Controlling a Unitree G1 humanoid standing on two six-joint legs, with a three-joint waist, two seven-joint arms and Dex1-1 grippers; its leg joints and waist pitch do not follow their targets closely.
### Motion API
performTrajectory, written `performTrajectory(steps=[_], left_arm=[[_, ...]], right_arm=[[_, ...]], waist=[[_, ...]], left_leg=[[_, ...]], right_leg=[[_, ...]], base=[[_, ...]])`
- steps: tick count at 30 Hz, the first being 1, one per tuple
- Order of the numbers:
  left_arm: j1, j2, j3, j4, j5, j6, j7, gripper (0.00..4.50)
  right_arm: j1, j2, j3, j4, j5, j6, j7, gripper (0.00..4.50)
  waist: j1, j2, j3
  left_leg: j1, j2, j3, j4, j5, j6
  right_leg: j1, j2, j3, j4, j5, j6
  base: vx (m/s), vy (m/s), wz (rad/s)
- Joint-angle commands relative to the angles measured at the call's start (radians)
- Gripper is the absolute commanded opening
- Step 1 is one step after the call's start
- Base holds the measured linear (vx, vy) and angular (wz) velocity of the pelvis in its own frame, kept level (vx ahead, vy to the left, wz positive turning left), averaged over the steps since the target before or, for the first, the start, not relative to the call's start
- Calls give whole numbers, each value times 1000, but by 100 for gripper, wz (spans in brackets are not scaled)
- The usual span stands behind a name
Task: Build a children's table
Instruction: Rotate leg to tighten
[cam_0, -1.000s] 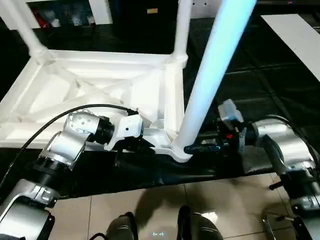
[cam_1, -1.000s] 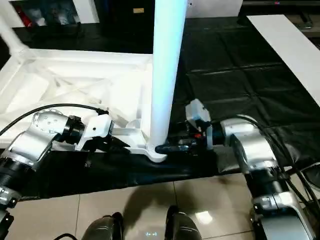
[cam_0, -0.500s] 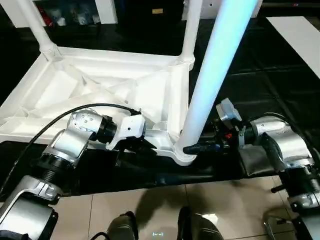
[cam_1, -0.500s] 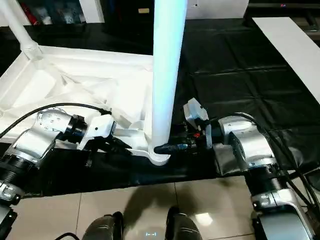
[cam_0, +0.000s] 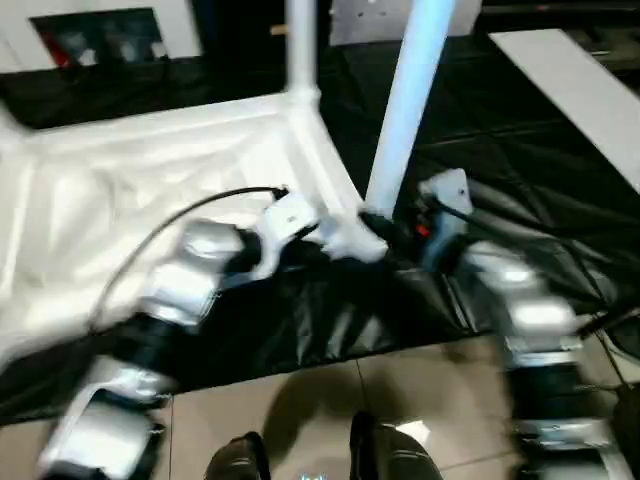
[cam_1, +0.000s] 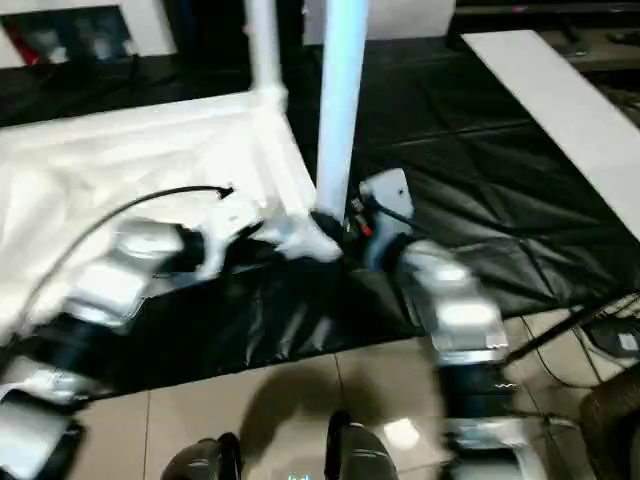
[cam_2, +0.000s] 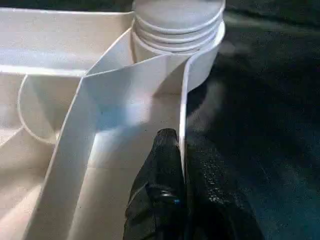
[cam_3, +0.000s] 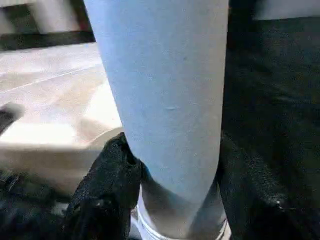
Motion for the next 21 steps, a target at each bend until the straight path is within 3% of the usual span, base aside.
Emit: performTrajectory(steps=[1,3,4,6,8,11,16,21], left_arm=[[-49,-100,-5,-18,-14,10,142,0],[-54,-122,-9,-24,-3,20,164,0],[-54,-126,-11,-25,1,20,165,0],[-52,-123,-12,-29,5,20,157,0],[-39,-89,-16,-40,10,18,124,0],[-34,-77,-17,-45,11,20,114,0],[23,48,-37,-50,-11,-77,-34,0],[45,119,-45,-51,-27,-137,-133,0]], right_arm=[[-16,123,84,54,42,34,-64,196],[-35,162,61,70,48,9,-108,196],[-39,168,61,74,39,-7,-113,231],[-36,159,70,74,29,-16,-95,252],[-16,117,71,62,22,-19,-53,275],[-8,103,67,54,21,-15,-45,301],[11,-96,72,74,-2,-108,140,332],[5,-203,67,73,24,-159,320,374]], waist=[[-14,4,-61],[-30,6,-60],[-29,8,-63],[-26,-1,-64],[-17,-1,-70],[-14,-1,-74],[-3,-8,-84],[7,-15,-91]], left_leg=[[30,47,-40,-73,-453,43],[27,59,-47,-86,-512,37],[32,50,-43,-82,-506,36],[22,36,-37,-76,-439,48],[16,39,-33,-75,-358,68],[8,44,-30,-75,-304,85],[-3,34,-21,-62,-244,114],[-11,27,-16,-52,-193,134]], right_leg=[[51,-62,11,-95,-688,11],[58,-62,15,-81,-609,-6],[52,-68,23,-81,-600,-17],[55,-78,31,-82,-610,-26],[57,-82,41,-71,-565,-50],[60,-78,48,-57,-480,-84],[67,-78,56,-44,-460,-102],[70,-71,58,-35,-475,-100]], base=[[-3,54,-5],[3,64,1],[0,0,0],[0,0,0],[0,0,0],[0,0,0],[0,0,0],[16,-61,2]])
